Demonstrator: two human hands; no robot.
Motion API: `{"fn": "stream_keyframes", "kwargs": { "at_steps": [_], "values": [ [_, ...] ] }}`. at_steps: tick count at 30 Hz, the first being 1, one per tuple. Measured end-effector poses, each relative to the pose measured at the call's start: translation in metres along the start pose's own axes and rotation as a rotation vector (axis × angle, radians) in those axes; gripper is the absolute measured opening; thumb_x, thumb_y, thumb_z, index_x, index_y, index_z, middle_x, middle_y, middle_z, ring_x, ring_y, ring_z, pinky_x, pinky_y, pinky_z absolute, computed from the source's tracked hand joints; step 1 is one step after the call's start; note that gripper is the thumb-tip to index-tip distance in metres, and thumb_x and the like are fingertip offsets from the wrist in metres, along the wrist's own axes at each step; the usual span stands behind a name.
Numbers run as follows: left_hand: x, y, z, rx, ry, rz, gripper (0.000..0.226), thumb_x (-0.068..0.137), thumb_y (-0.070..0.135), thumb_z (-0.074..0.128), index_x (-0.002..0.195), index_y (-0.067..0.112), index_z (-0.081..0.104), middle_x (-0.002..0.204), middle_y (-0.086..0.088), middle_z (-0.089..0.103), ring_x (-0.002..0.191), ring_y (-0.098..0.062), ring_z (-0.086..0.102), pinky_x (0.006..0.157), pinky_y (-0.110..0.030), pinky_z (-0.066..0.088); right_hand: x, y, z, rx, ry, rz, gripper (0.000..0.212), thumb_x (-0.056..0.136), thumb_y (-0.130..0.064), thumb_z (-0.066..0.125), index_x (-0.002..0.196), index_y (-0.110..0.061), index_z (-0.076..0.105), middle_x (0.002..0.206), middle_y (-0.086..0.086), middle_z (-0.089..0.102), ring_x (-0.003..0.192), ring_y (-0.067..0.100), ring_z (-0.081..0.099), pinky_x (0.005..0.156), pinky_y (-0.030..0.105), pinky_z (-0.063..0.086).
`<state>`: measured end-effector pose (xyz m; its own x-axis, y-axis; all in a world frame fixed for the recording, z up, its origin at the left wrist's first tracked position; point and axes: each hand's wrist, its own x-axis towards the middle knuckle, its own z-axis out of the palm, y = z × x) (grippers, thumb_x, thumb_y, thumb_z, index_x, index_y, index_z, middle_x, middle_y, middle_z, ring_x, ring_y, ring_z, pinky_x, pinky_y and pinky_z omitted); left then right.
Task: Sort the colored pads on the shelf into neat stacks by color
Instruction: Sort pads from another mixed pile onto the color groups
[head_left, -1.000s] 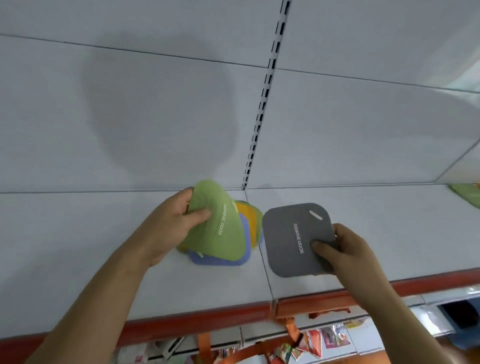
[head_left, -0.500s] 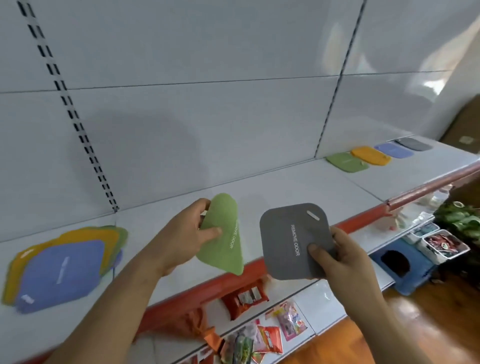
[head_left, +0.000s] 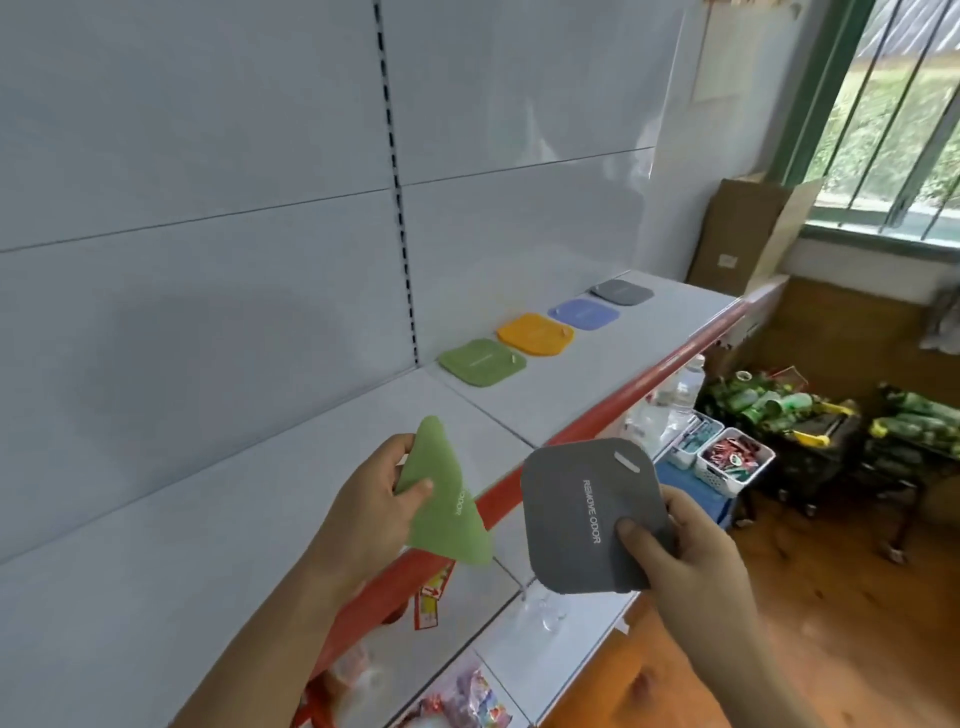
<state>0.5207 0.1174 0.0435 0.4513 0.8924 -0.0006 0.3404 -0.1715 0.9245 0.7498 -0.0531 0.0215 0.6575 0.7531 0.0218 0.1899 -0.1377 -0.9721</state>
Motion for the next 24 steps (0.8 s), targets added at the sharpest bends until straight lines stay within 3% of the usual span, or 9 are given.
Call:
{"fn": "stream_keyframes", "kwargs": {
  "at_steps": [4,7,11,15,18,21,24],
  "values": [
    [0.07,0.011,0.048,-0.186,-0.037,0.006,0.034,0.104,0.007,0.06,0.122,0.035,0.067,0.109,0.003,0.081,0.104,-0.018,0.077,0.097,-0.048,0.058,0.063,0.008,-0.023,-0.04,0.015,0.009,0.029,0.098,-0.004,0.064,0.109,-0.031,0.069,0.094,-0.014,0.078,0.084,0.007,0.073,0.076,0.035,0.059],
    [0.129,0.012,0.074,-0.334,-0.02,-0.022,0.037,0.104,0.004,0.06,0.123,0.034,0.069,0.114,0.001,0.08,0.11,-0.022,0.075,0.099,-0.052,0.058,0.117,0.01,-0.037,-0.081,0.035,0.002,0.03,0.099,-0.006,0.064,0.107,-0.034,0.069,0.096,-0.012,0.078,0.088,0.013,0.074,0.08,0.043,0.062],
    [0.207,0.007,0.089,-0.497,0.063,-0.137,0.038,0.101,0.0,0.059,0.117,0.032,0.072,0.115,-0.004,0.08,0.111,-0.029,0.074,0.098,-0.055,0.058,0.19,0.001,-0.048,-0.125,0.018,-0.04,0.03,0.1,-0.008,0.064,0.108,-0.036,0.067,0.093,-0.022,0.076,0.087,0.005,0.072,0.076,0.036,0.06],
    [0.261,-0.008,0.097,-0.589,0.163,-0.266,0.035,0.1,-0.003,0.059,0.118,0.025,0.072,0.114,-0.007,0.08,0.102,-0.026,0.076,0.084,-0.046,0.062,0.249,0.004,-0.051,-0.121,-0.02,-0.019,0.035,0.1,-0.007,0.063,0.105,-0.041,0.067,0.095,-0.02,0.077,0.088,0.006,0.073,0.085,0.047,0.063],
    [0.288,-0.013,0.099,-0.663,0.195,-0.276,0.036,0.101,-0.004,0.057,0.125,0.018,0.069,0.116,-0.008,0.079,0.107,-0.029,0.075,0.088,-0.05,0.061,0.292,0.007,-0.05,-0.124,-0.058,-0.029,0.036,0.098,-0.01,0.065,0.1,-0.046,0.067,0.092,-0.022,0.076,0.085,0.004,0.072,0.086,0.051,0.061],
    [0.311,-0.019,0.098,-0.6,0.297,-0.332,0.034,0.099,-0.003,0.06,0.123,0.018,0.069,0.116,-0.009,0.079,0.107,-0.031,0.074,0.096,-0.06,0.058,0.339,0.01,-0.047,-0.135,-0.126,-0.072,0.033,0.096,-0.012,0.067,0.101,-0.044,0.068,0.09,-0.016,0.077,0.082,0.009,0.072,0.085,0.053,0.06],
    [0.324,-0.026,0.102,-0.135,0.425,-0.329,0.036,0.083,0.016,0.069,0.117,0.027,0.069,0.11,0.001,0.078,0.105,-0.026,0.074,0.096,-0.049,0.059,0.386,0.015,-0.046,-0.128,-0.239,-0.099,0.032,0.095,-0.009,0.066,0.1,-0.04,0.069,0.087,-0.009,0.078,0.083,0.018,0.073,0.083,0.056,0.059]
  ]
}}
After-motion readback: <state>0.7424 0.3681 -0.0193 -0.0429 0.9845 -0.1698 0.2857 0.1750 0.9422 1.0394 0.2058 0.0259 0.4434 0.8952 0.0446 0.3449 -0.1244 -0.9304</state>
